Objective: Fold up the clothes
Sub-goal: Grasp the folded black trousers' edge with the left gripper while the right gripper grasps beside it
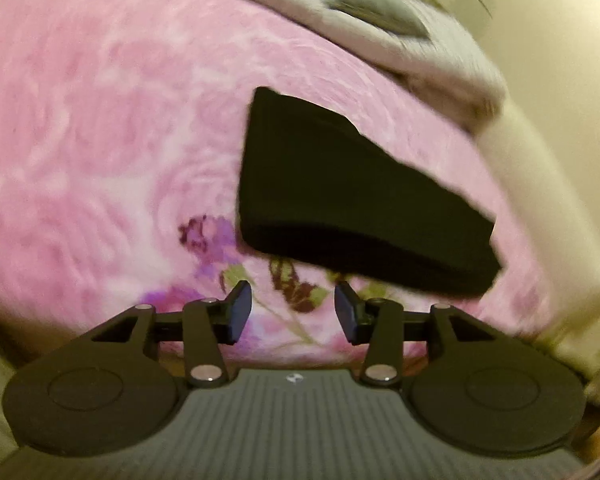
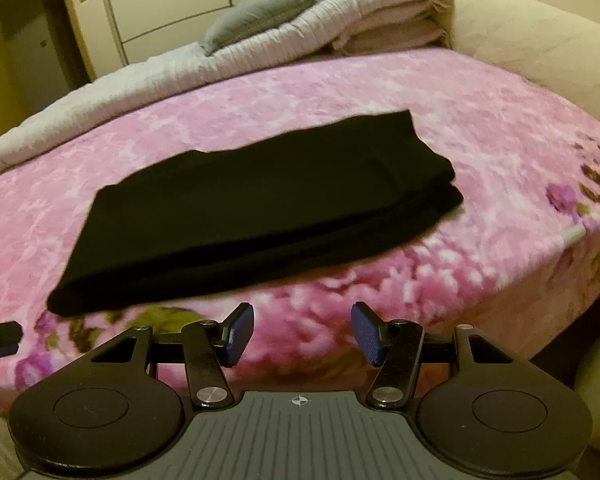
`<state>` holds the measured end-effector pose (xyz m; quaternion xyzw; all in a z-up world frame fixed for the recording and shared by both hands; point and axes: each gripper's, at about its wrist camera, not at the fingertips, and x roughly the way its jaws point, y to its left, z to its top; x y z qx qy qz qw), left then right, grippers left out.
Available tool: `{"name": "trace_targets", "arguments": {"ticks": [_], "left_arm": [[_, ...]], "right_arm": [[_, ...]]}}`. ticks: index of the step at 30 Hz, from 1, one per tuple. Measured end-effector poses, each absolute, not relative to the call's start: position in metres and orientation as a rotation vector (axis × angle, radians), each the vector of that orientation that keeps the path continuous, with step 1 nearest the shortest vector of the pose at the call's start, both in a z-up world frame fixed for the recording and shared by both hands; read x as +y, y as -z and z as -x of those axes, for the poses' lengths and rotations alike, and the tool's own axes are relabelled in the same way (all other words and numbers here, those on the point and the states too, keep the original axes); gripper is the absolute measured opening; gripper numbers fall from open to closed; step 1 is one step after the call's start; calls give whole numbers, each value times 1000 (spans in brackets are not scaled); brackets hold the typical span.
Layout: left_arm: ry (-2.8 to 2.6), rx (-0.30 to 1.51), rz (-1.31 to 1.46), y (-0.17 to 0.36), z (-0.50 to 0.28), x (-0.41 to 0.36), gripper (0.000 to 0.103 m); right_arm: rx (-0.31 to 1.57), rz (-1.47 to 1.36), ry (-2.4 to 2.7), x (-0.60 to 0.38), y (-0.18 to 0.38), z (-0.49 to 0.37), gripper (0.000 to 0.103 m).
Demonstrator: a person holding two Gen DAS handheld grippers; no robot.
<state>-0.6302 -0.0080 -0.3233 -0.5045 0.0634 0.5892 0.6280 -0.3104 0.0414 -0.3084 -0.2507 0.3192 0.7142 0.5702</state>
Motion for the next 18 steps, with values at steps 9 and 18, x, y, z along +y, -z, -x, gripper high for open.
{"name": "trace_targets", "arguments": {"ticks": [9, 18], "left_arm": [[-1358, -343, 1494, 369, 669, 12, 43], [-1393, -440, 1547, 394, 660, 36, 44]], "right_arm": [[843, 538, -1602, 71, 321, 281, 58], [899, 478, -1529, 100, 327, 247, 58]]}}
